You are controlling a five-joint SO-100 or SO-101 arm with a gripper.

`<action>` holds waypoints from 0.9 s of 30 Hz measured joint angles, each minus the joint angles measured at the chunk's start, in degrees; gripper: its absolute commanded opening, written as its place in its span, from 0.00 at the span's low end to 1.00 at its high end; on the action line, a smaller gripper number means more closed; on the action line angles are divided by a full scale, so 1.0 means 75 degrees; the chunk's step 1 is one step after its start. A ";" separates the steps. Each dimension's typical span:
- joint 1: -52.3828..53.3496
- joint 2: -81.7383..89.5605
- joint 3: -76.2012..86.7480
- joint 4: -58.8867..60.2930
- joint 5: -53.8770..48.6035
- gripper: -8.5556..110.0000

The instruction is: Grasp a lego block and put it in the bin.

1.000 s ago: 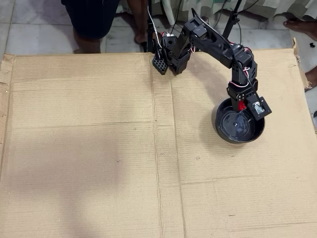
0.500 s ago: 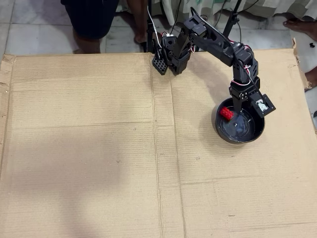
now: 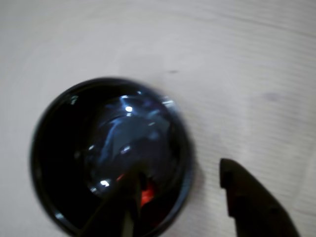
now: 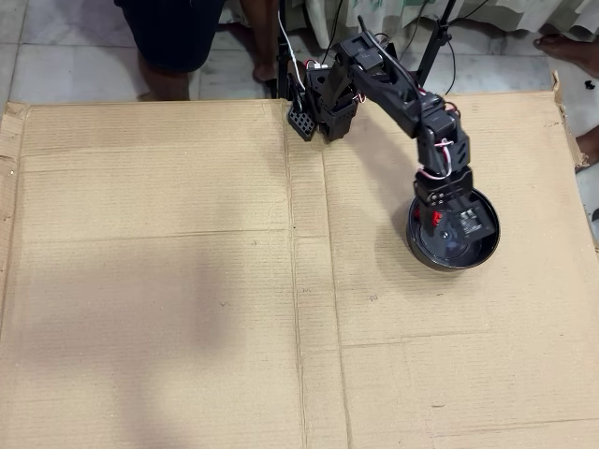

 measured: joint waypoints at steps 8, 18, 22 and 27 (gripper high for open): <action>0.1688 0.0609 0.0199 0.0000 0.0000 0.21; 0.3797 0.2191 0.1875 -0.0164 -0.1195 0.13; 0.4406 0.3047 0.3164 -0.1020 -0.2016 0.08; 0.4770 0.4313 0.5273 -0.2508 -0.2637 0.07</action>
